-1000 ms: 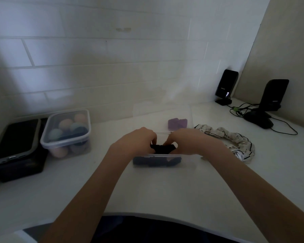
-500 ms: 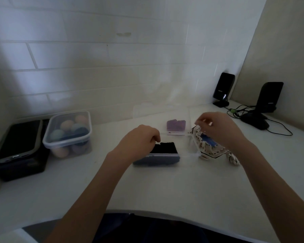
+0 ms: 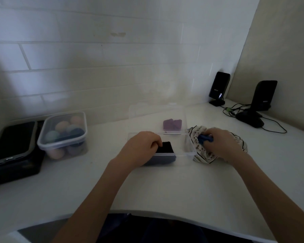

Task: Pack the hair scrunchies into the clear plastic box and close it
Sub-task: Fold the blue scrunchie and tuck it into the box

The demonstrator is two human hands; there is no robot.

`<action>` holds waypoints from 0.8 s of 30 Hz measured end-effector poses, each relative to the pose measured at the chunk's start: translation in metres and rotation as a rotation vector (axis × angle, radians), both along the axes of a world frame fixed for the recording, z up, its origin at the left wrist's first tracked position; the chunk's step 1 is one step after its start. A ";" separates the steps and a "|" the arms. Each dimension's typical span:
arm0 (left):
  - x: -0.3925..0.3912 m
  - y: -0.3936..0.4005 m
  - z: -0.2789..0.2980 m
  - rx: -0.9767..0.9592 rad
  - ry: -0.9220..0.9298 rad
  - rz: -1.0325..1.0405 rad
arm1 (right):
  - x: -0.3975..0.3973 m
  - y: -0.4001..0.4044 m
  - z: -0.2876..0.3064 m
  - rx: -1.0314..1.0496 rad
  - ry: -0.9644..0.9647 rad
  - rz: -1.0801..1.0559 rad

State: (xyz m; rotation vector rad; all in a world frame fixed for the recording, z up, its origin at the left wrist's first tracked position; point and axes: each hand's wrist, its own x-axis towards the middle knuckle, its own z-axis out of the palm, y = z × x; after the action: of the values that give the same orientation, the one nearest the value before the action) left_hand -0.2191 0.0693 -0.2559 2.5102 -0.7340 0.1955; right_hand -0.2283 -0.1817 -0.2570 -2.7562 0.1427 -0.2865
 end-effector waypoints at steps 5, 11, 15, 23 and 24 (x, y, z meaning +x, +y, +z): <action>0.000 -0.002 0.001 0.041 -0.055 -0.025 | 0.004 -0.003 0.016 0.158 -0.200 0.030; -0.006 -0.021 0.010 0.004 -0.128 -0.056 | 0.002 0.001 0.038 0.243 -0.365 0.160; -0.008 -0.052 0.022 -0.031 -0.068 -0.078 | -0.001 0.007 0.046 0.380 -0.442 0.259; 0.010 -0.094 0.039 -0.444 0.115 -0.133 | -0.016 0.018 0.064 0.602 -0.560 0.374; 0.011 -0.094 0.040 -0.485 0.129 -0.129 | -0.018 0.016 0.065 0.667 -0.517 0.395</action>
State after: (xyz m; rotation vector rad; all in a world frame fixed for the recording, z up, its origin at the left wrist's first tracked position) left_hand -0.2084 -0.0244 -0.2160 1.9901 -0.6962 0.1435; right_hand -0.2460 -0.1659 -0.1923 -1.9228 -0.3698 -0.6819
